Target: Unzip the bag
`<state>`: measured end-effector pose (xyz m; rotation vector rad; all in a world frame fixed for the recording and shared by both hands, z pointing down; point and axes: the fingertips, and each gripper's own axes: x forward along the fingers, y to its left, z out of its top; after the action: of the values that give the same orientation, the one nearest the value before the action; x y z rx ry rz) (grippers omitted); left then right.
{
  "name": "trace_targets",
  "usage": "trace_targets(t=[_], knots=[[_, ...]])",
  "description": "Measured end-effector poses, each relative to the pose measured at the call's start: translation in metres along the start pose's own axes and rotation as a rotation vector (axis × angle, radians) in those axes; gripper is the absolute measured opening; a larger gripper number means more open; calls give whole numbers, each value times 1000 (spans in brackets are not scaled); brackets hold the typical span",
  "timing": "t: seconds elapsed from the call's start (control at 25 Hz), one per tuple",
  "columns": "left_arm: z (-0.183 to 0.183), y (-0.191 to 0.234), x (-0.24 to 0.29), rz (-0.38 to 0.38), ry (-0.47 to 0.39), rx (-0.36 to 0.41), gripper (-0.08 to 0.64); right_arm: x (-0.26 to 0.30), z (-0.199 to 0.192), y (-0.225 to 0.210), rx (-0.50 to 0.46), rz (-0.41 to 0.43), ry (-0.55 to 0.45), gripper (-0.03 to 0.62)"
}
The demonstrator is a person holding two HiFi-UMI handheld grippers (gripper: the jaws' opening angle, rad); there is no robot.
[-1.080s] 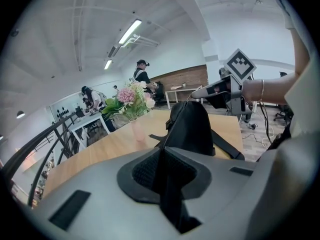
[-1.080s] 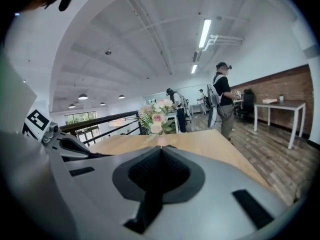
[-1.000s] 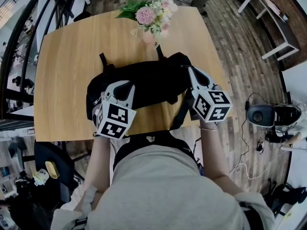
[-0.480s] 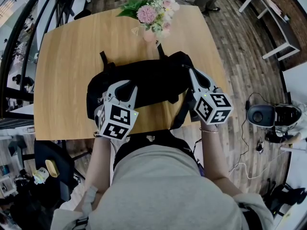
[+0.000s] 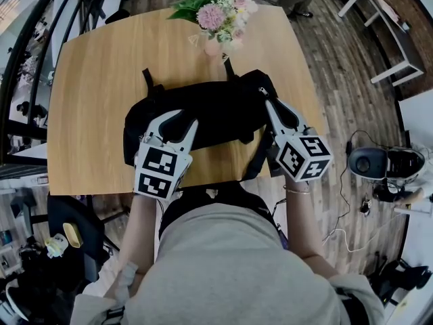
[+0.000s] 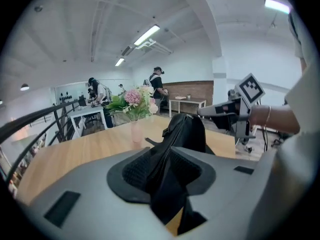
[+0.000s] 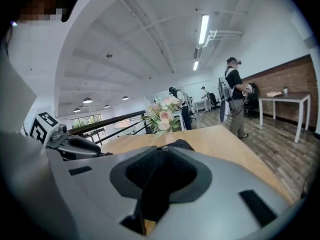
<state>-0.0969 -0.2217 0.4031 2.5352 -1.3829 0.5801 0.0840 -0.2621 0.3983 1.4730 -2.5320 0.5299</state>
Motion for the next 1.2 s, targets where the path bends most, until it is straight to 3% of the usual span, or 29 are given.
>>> trace_targets(t=[0.16, 0.52, 0.68, 0.88, 1.04, 1.2], knots=[[12, 5, -9, -2, -58, -131, 115, 2, 5, 29, -3, 75, -5, 89], [15, 7, -25, 31, -112, -257, 114, 9, 11, 92, -32, 241, -17, 100], [12, 3, -28, 14, -121, -282, 111, 10, 4, 112, -53, 290, 21, 89], [12, -3, -34, -34, -148, -316, 49, 11, -7, 133, -47, 344, 46, 66], [-2, -8, -32, -21, -88, -299, 37, 10, -14, 141, -47, 357, 65, 9], [-14, -9, -32, -1, -39, -316, 26, 10, -20, 150, -59, 381, 87, 6]])
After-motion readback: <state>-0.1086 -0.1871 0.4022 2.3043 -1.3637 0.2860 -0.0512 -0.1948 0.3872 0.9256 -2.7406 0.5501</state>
